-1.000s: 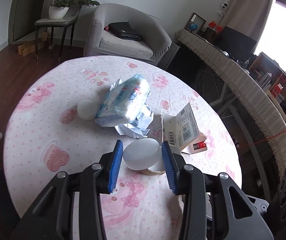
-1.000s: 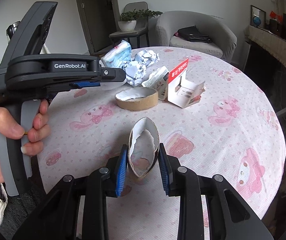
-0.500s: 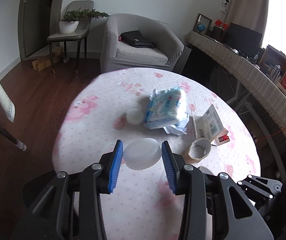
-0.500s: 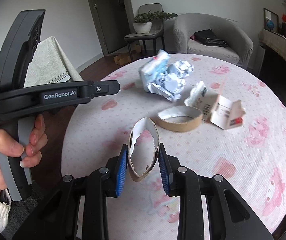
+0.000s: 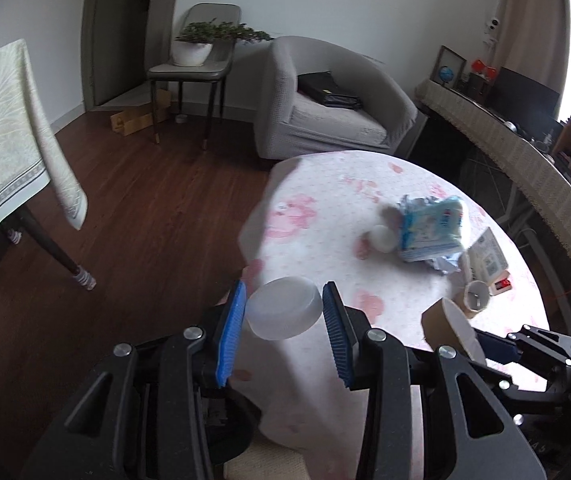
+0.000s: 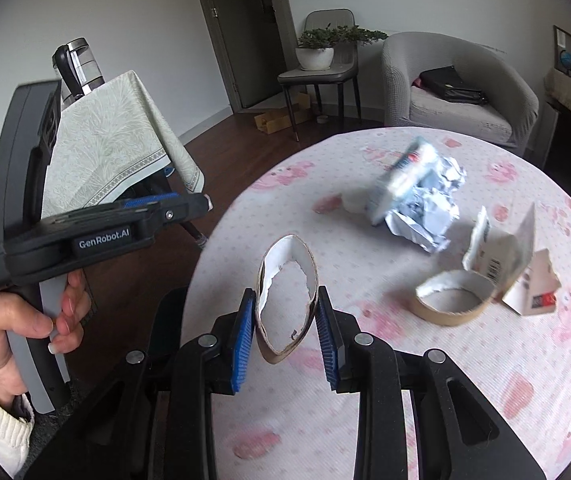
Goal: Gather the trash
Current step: 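Carry the white lid with the left tool into the green bin and release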
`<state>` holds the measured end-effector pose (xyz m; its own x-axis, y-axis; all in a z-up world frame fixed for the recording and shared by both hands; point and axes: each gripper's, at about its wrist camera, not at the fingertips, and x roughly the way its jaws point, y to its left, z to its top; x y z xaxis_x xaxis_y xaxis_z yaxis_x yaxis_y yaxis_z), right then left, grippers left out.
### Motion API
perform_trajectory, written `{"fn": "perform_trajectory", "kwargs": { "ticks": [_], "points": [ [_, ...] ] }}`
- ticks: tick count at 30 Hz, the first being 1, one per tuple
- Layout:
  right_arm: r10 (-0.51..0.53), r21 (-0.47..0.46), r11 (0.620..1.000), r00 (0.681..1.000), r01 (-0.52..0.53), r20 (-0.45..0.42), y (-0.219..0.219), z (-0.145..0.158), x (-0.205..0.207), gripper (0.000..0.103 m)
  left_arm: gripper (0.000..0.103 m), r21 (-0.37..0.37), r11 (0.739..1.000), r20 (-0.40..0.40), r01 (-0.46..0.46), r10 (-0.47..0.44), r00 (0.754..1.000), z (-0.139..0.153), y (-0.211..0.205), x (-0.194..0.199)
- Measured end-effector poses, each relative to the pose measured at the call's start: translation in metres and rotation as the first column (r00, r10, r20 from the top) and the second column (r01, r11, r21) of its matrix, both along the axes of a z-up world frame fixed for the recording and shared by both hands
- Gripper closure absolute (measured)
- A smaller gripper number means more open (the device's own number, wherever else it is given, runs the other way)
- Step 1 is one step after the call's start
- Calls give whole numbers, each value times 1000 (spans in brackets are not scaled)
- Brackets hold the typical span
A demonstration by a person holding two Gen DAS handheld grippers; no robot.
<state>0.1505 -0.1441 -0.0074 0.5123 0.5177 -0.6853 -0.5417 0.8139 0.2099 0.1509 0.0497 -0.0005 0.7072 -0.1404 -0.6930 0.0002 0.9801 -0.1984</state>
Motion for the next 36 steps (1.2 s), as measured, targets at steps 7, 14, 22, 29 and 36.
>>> {"fn": "perform_trajectory", "kwargs": {
  "ticks": [7,14,22,29,36],
  "points": [
    [50,16,999,999,-50,-2,37,3,4,73,61,52,997,-5,-59,59,998,-11,40,-9],
    [114,28,993,993,-114,0,79,5,5,73,61,81,991,-90,-105,112,990,-49,82,-10],
    [180,29,983,984,-179,-12,129,1,10,73,61,72,989,-229,-126,139,963,-104,117,-11],
    [208,12,978,977,-207,-50,165,-13,15,73,61,92,987,-347,-130,155,925,-150,138,-13],
    [229,-3,973,968,-231,-100,190,-32,18,73,61,95,988,-452,-123,153,879,-185,153,-21]
  ]
}}
